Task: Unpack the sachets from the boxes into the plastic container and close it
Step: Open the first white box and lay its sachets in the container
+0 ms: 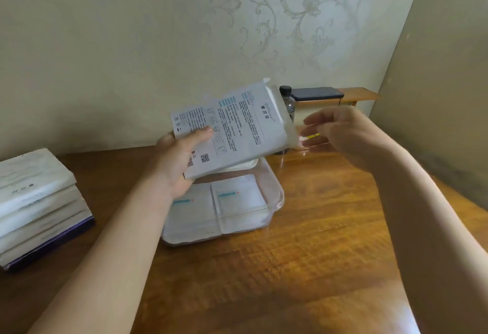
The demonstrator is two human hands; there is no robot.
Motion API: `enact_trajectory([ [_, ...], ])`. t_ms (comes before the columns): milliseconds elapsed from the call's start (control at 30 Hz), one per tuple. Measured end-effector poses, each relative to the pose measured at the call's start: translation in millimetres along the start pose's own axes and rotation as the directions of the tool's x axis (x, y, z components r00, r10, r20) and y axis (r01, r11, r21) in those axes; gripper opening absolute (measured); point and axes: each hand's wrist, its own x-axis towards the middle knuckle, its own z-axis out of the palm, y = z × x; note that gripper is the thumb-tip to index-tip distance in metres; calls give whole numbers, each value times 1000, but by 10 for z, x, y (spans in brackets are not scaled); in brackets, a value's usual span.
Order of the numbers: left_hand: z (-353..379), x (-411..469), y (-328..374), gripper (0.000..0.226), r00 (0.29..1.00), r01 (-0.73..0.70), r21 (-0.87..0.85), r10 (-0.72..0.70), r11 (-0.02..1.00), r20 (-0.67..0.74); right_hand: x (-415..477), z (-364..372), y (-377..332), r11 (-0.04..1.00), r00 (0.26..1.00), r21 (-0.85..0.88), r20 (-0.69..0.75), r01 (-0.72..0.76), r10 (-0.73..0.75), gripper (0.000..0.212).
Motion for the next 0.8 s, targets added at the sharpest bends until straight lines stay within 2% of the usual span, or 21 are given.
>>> enact_trajectory([
  [67,176,-69,-61,18,995,54,49,-58,997,84,-52,-200,32,989,995,150,-99,-7,22,29],
  [133,317,-131,-105,30,973,108,125,-131,986,192,-126,-404,58,959,982,283,-179,-6,59,29],
  [200,457,-191,-135,51,928,142,242,-214,960,305,-225,-599,100,931,982,363,-168,-21,87,26],
  [233,535,-225,-149,52,907,144,294,-244,945,342,-282,-678,130,928,989,369,-120,-40,90,26],
  [333,805,-297,-219,35,857,144,390,-312,910,411,-447,-862,288,974,996,214,66,-69,56,27],
  [433,1080,-307,-326,32,781,206,432,-413,878,467,-589,-1004,466,998,991,44,129,-41,35,17],
  [500,1257,-280,-428,27,785,305,347,-441,887,436,-641,-1106,636,995,996,71,62,-68,63,13],
  [633,1557,-225,-766,36,896,383,-18,-367,924,249,-697,-1246,1068,910,958,378,-153,-171,244,17],
  [667,1633,-243,-874,31,897,392,-17,-378,920,229,-689,-1251,1181,883,937,429,-188,-191,294,18],
  [733,1827,-330,-1094,19,884,395,103,-408,913,227,-655,-1225,1403,838,894,496,-235,-227,382,19],
  [800,2026,-382,-1298,21,892,350,231,-398,908,215,-612,-1168,1599,806,856,528,-254,-268,451,18],
])
